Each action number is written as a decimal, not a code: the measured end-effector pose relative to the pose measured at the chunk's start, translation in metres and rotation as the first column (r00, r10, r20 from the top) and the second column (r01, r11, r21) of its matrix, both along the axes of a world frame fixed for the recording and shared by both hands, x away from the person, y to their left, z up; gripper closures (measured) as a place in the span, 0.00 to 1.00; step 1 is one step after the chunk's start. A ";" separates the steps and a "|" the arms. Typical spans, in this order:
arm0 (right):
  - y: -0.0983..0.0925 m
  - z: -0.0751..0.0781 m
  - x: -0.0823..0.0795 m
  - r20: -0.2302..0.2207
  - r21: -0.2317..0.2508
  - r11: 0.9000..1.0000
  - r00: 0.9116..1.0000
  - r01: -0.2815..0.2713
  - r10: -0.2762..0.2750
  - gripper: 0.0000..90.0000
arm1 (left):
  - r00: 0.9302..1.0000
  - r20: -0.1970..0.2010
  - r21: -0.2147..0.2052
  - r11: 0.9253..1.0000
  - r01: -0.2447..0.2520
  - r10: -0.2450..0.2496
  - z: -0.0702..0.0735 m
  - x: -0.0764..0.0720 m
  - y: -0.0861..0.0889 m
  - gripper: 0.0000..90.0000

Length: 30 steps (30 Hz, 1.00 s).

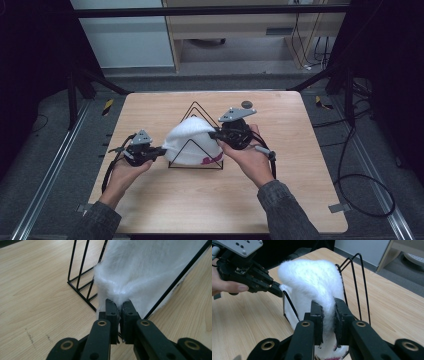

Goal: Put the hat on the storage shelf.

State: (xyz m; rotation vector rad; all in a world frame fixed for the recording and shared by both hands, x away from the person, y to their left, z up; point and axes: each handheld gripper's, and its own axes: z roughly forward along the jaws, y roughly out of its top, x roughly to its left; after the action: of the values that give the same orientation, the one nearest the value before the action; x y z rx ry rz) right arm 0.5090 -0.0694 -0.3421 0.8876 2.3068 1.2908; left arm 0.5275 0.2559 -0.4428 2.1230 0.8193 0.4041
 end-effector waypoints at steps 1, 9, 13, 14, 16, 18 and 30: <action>0.000 0.000 0.000 -0.002 0.000 1.000 1.000 0.000 0.000 0.85 | 1.000 -0.003 0.001 1.000 -0.002 0.002 -0.001 0.000 0.000 0.95; 0.003 0.000 -0.004 0.001 -0.011 1.000 1.000 -0.009 0.009 0.73 | 1.000 -0.010 -0.001 1.000 -0.013 0.013 -0.005 0.002 0.003 0.95; 0.003 -0.001 -0.007 0.000 -0.016 1.000 1.000 -0.011 0.011 0.72 | 1.000 -0.014 0.009 1.000 -0.008 0.008 -0.008 0.001 0.004 0.95; 0.002 -0.002 -0.008 0.000 -0.010 1.000 1.000 -0.011 0.011 0.71 | 1.000 -0.017 0.011 1.000 -0.008 0.008 -0.008 0.001 0.004 0.95; 0.001 -0.003 -0.009 -0.006 -0.008 1.000 1.000 -0.009 0.009 0.71 | 1.000 -0.020 0.012 1.000 -0.010 0.010 -0.009 0.001 0.004 0.95; 0.000 -0.003 -0.010 -0.005 -0.011 1.000 1.000 -0.008 0.008 0.70 | 1.000 -0.016 0.015 1.000 -0.010 0.011 -0.009 0.000 0.005 0.95; -0.014 -0.004 -0.022 -0.007 0.009 1.000 1.000 0.003 -0.003 0.67 | 1.000 -0.012 0.026 1.000 -0.014 0.015 -0.013 -0.004 0.007 0.95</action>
State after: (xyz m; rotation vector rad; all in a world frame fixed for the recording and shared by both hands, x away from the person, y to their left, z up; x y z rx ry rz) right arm 0.4869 -0.0829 -0.3464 0.8998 2.3063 1.2993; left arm 0.5231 0.2634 -0.4561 2.1465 0.8409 0.4119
